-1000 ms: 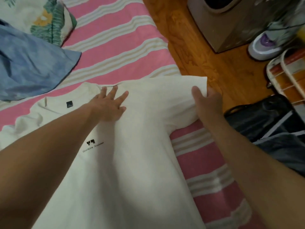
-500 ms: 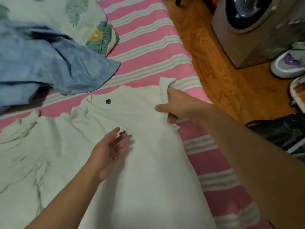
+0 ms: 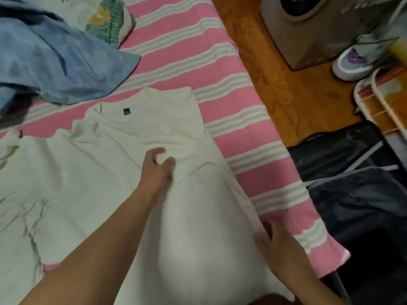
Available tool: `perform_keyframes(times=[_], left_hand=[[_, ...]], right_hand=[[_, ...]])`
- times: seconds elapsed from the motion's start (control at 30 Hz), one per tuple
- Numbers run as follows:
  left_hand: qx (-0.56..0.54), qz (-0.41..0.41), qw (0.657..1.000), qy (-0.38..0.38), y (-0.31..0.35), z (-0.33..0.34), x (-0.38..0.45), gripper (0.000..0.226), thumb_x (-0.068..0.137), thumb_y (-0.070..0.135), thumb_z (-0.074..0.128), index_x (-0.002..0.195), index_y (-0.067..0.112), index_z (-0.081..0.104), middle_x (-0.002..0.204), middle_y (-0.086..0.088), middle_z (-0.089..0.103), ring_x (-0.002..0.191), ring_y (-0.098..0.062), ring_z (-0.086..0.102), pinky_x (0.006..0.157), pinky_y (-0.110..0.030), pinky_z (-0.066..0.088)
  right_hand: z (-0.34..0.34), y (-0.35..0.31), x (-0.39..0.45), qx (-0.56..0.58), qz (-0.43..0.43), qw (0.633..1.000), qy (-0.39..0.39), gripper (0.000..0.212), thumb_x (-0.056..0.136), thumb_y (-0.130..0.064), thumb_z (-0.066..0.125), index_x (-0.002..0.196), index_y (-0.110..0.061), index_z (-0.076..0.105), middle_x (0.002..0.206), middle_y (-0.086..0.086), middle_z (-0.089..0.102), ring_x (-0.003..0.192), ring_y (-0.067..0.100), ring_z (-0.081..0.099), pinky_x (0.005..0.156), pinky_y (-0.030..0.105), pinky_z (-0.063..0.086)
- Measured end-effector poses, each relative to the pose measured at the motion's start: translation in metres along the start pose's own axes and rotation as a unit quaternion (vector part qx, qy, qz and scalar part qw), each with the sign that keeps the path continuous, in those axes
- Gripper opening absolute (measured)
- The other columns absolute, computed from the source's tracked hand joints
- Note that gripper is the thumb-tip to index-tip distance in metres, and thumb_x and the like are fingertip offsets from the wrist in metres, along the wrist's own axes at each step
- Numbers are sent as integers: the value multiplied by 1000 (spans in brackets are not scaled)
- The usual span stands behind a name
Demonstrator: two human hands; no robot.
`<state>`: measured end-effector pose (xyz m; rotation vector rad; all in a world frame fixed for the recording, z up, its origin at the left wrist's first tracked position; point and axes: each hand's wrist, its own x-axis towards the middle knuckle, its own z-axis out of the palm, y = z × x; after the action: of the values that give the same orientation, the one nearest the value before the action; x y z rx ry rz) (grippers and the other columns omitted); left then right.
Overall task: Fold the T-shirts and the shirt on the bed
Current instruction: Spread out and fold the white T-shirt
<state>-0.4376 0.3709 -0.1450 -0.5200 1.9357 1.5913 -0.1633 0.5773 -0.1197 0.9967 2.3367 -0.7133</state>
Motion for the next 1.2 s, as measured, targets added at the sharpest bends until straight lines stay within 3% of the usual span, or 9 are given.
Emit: perform_keyframes(times=[0.1, 0.2, 0.33, 0.43, 0.67, 0.8, 0.97, 1.1, 1.2], left_hand=[[203, 91, 973, -57, -4, 0, 8, 65, 88, 11, 65, 146, 29, 43, 131, -6, 54, 93, -24, 66, 85, -34, 59], [219, 137, 960, -106, 27, -12, 14, 87, 77, 6, 66, 156, 20, 32, 145, -3, 50, 117, -22, 61, 106, -42, 50], [183, 175, 960, -119, 109, -54, 3, 102, 71, 3, 67, 161, 24, 24, 157, -6, 42, 124, -29, 59, 99, -39, 54], [136, 198, 964, -114, 145, -89, -18, 87, 86, -7, 57, 161, 21, 23, 149, -7, 48, 94, -17, 66, 74, -28, 58], [235, 137, 958, -87, 108, -171, 11, 60, 84, -6, 61, 139, 11, 48, 103, -11, 64, 81, -23, 64, 87, -46, 61], [233, 117, 962, -88, 98, -182, 13, 68, 86, -9, 61, 148, 12, 42, 89, -4, 61, 70, -18, 61, 77, -36, 61], [184, 132, 967, -118, 109, -190, -3, 56, 86, -9, 58, 134, 17, 51, 110, -12, 58, 91, -26, 63, 85, -38, 62], [93, 162, 977, -103, 116, -199, -9, 83, 86, -12, 53, 158, 24, 30, 144, -5, 48, 106, -20, 65, 85, -33, 61], [100, 157, 980, -68, 95, -220, -1, 87, 82, -11, 51, 158, 27, 32, 152, -2, 43, 109, -21, 65, 82, -32, 60]], right_hand=[[31, 27, -45, 11, 37, 999, -6, 50, 97, -43, 59, 141, -24, 44, 125, -6, 60, 111, 15, 61, 85, 26, 47], [39, 31, -76, 65, 95, 991, 70, 29, 98, -24, 58, 127, -23, 59, 99, -9, 64, 84, 11, 61, 64, 22, 46], [46, 7, -138, -19, 20, 981, 192, 22, 90, -17, 66, 112, -20, 68, 100, -2, 68, 86, 19, 63, 74, 34, 52], [60, -28, -184, -76, -129, 962, 227, 19, 91, -23, 58, 101, -18, 72, 94, -1, 68, 84, 22, 64, 74, 34, 52], [147, -95, -198, -71, -115, 991, 21, 26, 90, -14, 59, 111, -29, 63, 107, -9, 67, 89, 14, 61, 76, 20, 43], [171, -111, -205, 21, -82, 996, -11, 16, 99, -37, 59, 112, -28, 53, 101, -12, 61, 84, 11, 57, 74, 20, 43], [172, -115, -221, 97, -32, 994, 23, 24, 98, -56, 48, 98, -32, 49, 81, -15, 57, 71, 5, 57, 63, 19, 46], [171, -109, -231, 1, -56, 990, 126, 24, 87, -27, 70, 77, -30, 49, 72, -14, 54, 64, 8, 53, 66, 28, 54], [186, -103, -231, -53, -116, 988, 86, 35, 71, -18, 80, 77, -33, 49, 75, -13, 55, 64, 9, 53, 63, 27, 52]])
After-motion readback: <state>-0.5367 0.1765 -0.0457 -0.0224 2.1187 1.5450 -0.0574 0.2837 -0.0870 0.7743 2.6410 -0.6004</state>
